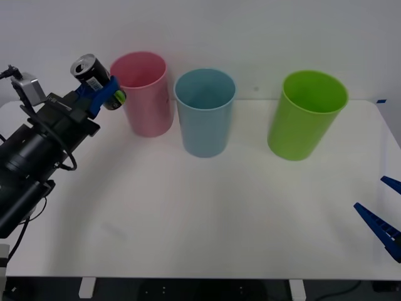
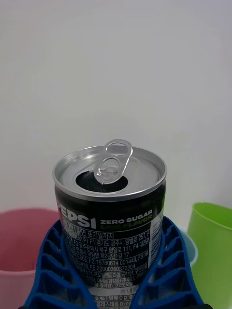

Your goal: Grasp the object on the table and drop it into the matching bin: aluminum can to the light blue bin, PET bottle to the pink bin.

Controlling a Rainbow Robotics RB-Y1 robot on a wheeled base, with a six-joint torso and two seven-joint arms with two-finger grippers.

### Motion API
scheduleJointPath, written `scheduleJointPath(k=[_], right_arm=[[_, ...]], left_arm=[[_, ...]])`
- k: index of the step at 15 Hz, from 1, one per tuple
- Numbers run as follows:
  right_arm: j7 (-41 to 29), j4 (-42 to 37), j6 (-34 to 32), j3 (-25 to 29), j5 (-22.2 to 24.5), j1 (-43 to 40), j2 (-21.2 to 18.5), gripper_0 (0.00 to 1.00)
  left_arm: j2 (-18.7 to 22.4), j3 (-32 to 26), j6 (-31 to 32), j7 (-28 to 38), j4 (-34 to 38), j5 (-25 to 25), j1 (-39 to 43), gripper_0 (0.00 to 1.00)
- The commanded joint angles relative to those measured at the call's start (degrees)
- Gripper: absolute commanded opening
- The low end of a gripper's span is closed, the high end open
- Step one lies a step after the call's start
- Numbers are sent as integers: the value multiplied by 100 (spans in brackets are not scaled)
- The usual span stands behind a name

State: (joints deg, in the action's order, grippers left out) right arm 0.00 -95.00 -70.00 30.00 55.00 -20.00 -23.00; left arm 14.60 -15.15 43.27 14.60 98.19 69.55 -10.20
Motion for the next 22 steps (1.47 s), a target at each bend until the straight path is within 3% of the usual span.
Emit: scheduleJointPath(k=[1,4,11,22], right_arm=[[0,0,0,0,0,0,0,100],[0,0,0,0,0,0,0,100],[0,0,0,0,0,0,0,100],[0,0,0,0,0,0,0,100]], left_arm=[[-1,250,-231,351,-11,366,-290,0],[-54,557,-565,395,-169,577,-580,0],[-810,592,-724,509,-723,1719,-1336,0],[-942,671,-750,562,-2191,2704,-2768,0]])
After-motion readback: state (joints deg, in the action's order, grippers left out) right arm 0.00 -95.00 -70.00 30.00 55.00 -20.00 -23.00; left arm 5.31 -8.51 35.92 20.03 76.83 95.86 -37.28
